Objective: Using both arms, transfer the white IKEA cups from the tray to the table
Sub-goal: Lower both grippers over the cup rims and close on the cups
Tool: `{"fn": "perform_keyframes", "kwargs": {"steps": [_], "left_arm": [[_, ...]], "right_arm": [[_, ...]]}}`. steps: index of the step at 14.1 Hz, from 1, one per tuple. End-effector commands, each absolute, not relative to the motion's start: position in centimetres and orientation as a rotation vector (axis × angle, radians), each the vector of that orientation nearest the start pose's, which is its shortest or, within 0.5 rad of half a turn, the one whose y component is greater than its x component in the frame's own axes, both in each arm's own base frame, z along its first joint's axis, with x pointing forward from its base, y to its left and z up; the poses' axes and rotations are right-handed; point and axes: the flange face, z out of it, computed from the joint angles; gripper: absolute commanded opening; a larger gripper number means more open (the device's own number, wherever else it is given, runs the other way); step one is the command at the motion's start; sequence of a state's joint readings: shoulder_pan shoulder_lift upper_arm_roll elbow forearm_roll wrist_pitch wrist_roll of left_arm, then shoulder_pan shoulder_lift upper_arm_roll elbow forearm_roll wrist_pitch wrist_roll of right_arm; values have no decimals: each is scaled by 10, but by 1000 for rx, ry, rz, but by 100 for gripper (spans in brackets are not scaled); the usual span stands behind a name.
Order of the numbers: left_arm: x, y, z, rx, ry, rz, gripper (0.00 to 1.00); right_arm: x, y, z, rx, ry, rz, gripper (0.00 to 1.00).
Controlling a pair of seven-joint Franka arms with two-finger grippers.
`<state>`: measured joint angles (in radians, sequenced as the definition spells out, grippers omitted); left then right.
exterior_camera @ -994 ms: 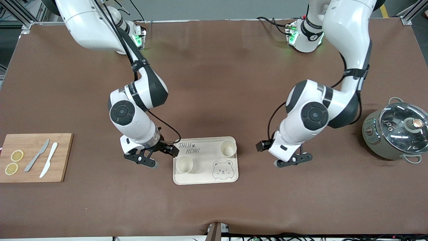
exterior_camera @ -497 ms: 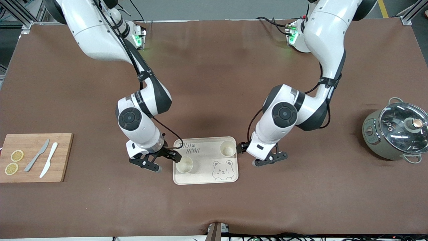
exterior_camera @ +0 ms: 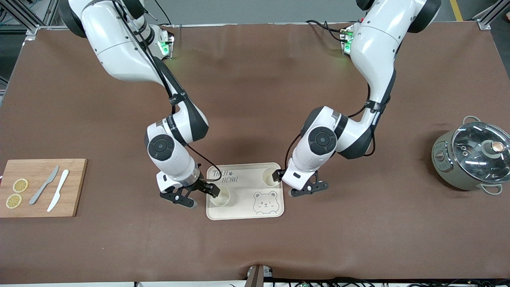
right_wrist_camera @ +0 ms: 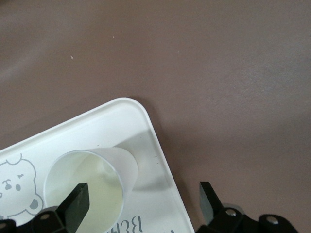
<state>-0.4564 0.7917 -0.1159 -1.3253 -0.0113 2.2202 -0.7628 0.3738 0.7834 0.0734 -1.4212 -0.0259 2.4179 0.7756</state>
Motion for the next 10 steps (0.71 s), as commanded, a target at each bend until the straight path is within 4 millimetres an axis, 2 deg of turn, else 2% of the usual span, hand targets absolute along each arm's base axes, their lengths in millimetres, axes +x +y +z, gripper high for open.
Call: {"fn": "perform_keyframes", "kwargs": {"steps": [1, 7, 10], "left_arm": [[640, -406, 262, -3266, -383, -49, 100], [639, -406, 244, -3268, -375, -66, 100], [630, -419, 237, -3274, -355, -54, 100]], "right_arm": [[683, 327, 244, -2946, 499, -273, 100], [681, 332, 227, -2941, 489, -277, 100], [679, 338, 218, -2934, 477, -287, 100]]}}
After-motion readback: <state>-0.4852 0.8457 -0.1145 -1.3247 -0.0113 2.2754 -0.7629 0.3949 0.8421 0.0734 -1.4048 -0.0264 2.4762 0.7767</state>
